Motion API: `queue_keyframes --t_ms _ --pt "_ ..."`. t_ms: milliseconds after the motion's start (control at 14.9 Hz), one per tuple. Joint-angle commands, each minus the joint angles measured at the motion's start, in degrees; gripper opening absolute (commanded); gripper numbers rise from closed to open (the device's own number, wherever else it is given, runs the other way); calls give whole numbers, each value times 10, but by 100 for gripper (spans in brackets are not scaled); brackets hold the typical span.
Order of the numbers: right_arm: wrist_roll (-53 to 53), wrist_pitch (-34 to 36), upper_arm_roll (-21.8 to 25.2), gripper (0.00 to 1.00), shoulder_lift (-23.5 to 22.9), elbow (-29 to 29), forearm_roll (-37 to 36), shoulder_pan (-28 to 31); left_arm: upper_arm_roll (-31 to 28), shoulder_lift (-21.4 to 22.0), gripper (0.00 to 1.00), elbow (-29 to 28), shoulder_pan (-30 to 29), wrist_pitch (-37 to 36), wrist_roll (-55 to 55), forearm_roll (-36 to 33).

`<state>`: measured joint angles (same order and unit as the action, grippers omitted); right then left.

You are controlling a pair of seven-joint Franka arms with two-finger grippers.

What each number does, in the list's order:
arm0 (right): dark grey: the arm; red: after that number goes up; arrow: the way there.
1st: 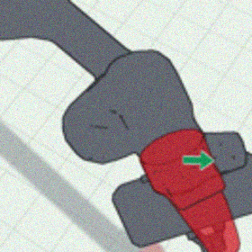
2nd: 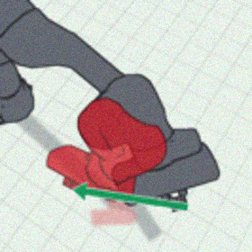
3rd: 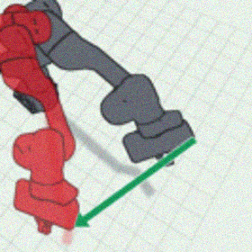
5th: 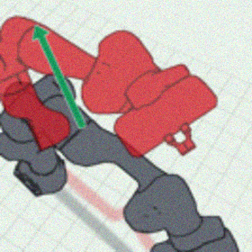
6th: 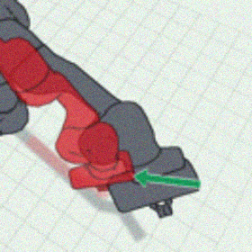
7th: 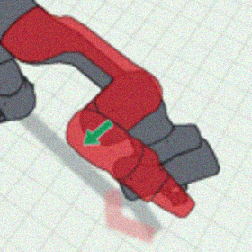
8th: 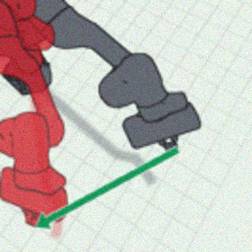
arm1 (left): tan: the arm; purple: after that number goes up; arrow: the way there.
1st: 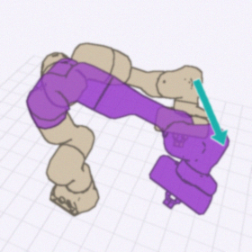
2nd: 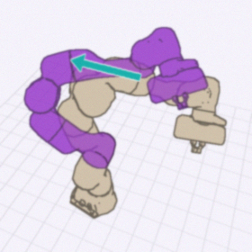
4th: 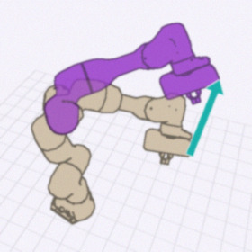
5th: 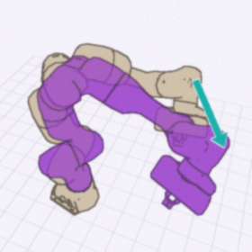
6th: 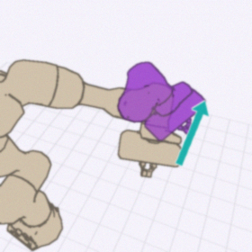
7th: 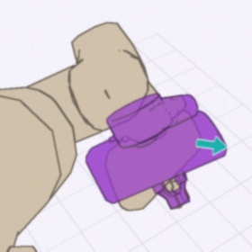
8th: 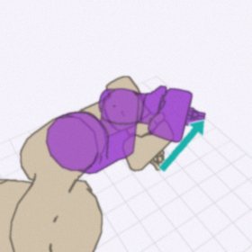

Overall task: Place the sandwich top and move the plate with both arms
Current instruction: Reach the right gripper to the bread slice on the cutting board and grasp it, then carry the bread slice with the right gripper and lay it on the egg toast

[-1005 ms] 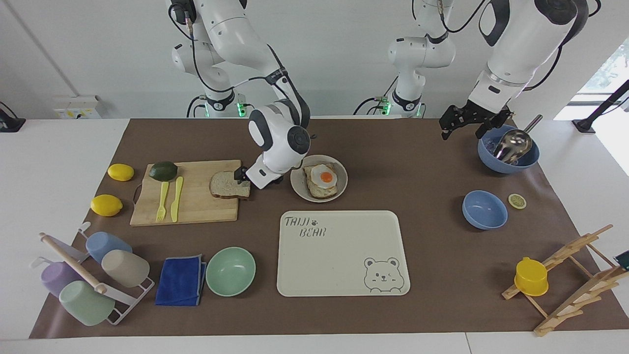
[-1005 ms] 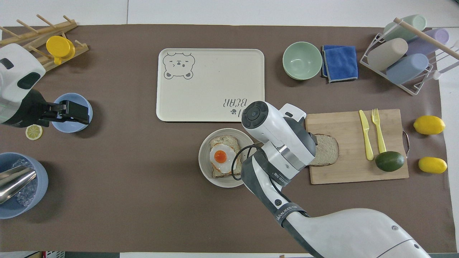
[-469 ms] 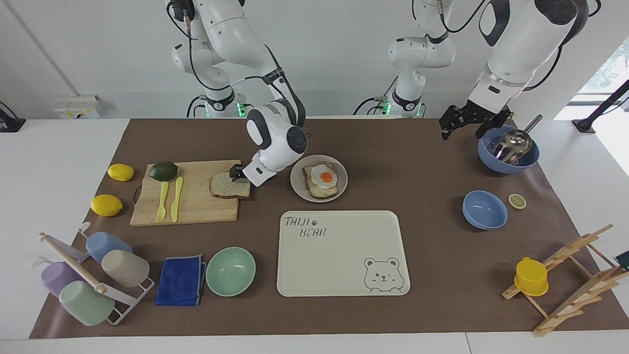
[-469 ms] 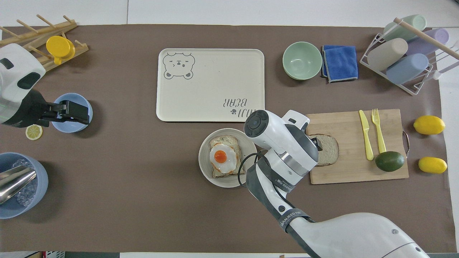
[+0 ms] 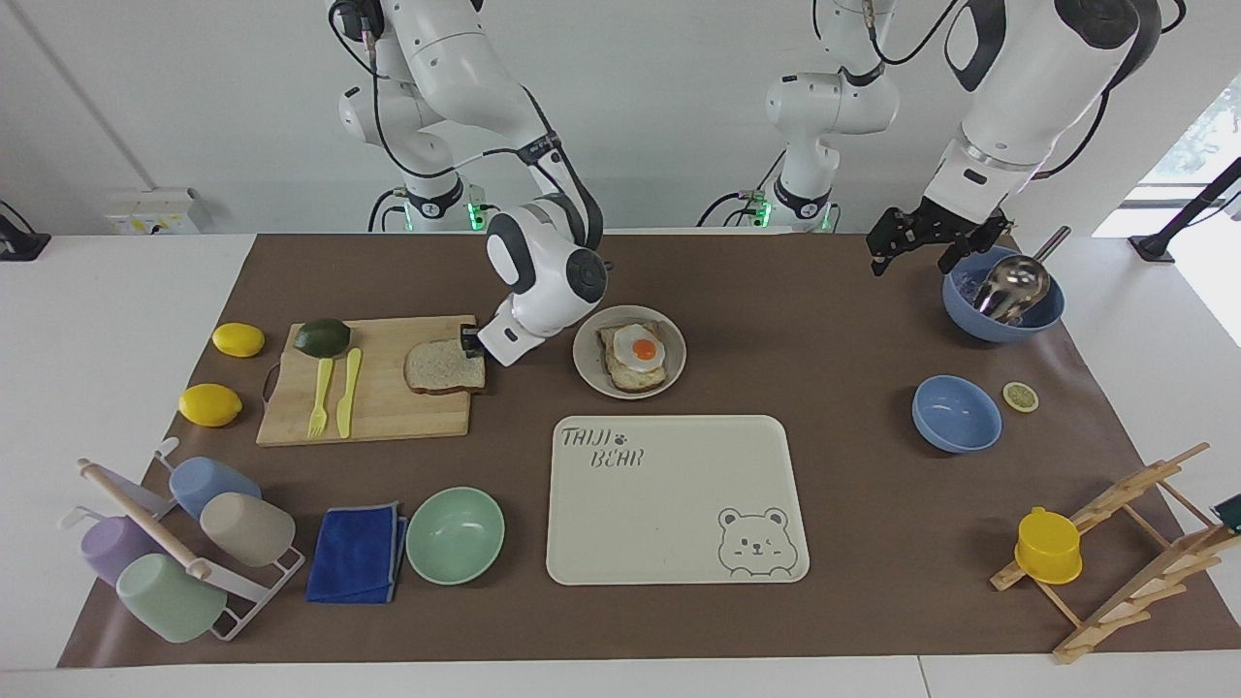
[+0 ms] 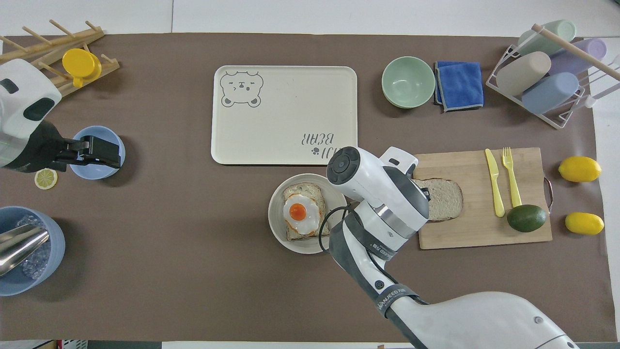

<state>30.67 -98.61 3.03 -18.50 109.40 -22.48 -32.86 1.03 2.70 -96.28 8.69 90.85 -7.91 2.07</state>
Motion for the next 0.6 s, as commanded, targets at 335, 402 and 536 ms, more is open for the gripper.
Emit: queue_keyframes --t_ms 335,402,536 --pt "-4 89 -74 0 -39 -201 34 -74 1 6 100 0 -4 -3 3 4" --pt "16 85 -74 0 -39 -204 44 -88 1 6 100 0 -4 -3 3 4" --pt "59 52 -75 0 -39 -201 54 -112 1 6 100 0 -4 -3 3 4"
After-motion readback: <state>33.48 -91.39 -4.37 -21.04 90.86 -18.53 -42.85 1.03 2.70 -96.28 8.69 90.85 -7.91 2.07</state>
